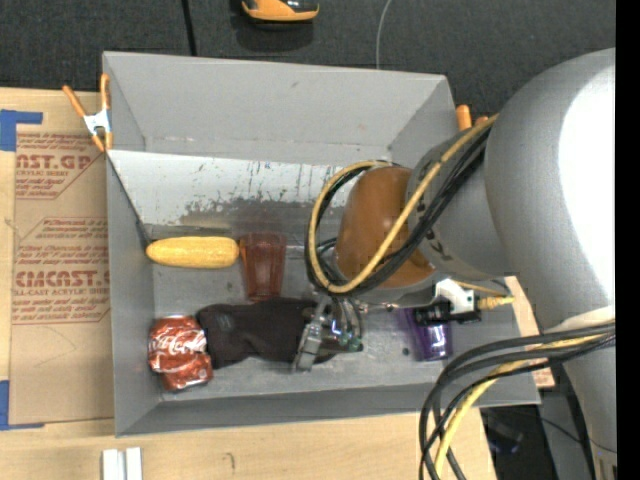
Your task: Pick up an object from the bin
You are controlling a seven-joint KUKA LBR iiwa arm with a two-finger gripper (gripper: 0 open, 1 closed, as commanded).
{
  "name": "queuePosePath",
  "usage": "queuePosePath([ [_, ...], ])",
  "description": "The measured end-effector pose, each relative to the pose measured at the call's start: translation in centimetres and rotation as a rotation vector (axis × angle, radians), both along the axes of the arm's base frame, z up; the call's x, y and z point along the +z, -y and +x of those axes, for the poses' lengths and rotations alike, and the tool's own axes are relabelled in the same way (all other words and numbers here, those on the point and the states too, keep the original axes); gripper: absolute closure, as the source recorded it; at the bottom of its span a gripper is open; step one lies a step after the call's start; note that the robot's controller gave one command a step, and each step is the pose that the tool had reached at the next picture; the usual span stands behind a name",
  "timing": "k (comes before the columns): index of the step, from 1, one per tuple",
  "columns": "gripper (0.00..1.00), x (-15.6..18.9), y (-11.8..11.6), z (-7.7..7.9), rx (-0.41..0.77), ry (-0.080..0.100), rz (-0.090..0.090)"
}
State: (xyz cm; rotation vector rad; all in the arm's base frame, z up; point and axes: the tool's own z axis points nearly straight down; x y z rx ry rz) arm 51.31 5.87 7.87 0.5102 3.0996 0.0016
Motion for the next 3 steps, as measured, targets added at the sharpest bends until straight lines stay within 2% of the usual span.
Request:
queuePosePath([
  [1,1.00,-1.12,0.09,-0.50,-0.040,-0.002,-0.001],
  [3,1.00,-0.60,0.47,-0.71,-0.046,-0.006,-0.002],
])
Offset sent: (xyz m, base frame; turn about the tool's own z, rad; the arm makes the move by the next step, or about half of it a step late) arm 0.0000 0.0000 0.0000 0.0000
